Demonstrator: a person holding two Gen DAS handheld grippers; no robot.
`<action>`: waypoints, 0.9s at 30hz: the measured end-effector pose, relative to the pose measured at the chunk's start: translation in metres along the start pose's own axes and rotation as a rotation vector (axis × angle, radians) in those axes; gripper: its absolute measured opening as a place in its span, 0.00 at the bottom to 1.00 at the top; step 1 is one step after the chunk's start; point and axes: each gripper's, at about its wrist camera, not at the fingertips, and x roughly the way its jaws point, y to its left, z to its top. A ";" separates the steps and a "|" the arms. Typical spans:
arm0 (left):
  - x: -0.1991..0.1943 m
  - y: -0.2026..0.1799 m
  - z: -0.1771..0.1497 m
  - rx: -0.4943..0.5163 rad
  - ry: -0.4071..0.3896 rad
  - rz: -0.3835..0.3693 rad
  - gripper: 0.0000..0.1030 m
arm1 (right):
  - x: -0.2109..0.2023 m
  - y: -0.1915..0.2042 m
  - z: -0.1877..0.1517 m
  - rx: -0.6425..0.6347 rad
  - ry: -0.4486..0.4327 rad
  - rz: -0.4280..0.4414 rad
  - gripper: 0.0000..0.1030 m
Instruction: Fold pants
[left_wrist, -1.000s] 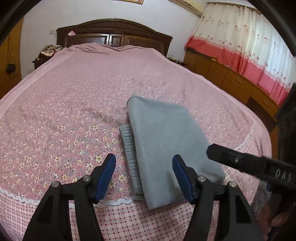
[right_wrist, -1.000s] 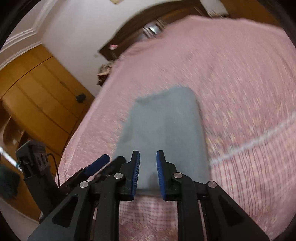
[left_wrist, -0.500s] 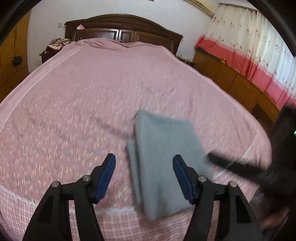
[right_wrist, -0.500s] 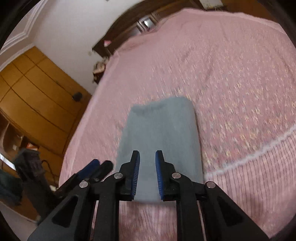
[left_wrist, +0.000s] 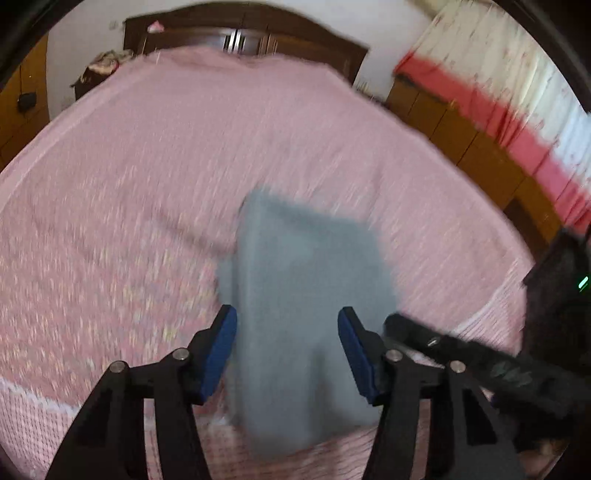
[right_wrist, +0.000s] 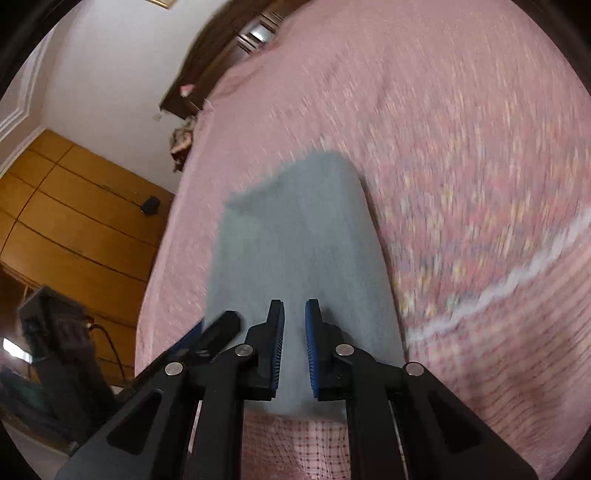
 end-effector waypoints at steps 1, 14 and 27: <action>-0.003 -0.003 0.010 0.006 -0.027 0.003 0.60 | -0.003 0.001 0.003 -0.010 -0.013 -0.011 0.13; 0.104 0.031 0.058 -0.109 0.099 0.090 0.52 | 0.059 -0.017 0.047 0.068 0.044 0.122 0.13; 0.053 0.073 -0.024 -0.169 0.206 -0.156 0.81 | 0.004 -0.088 0.000 0.166 0.108 0.291 0.59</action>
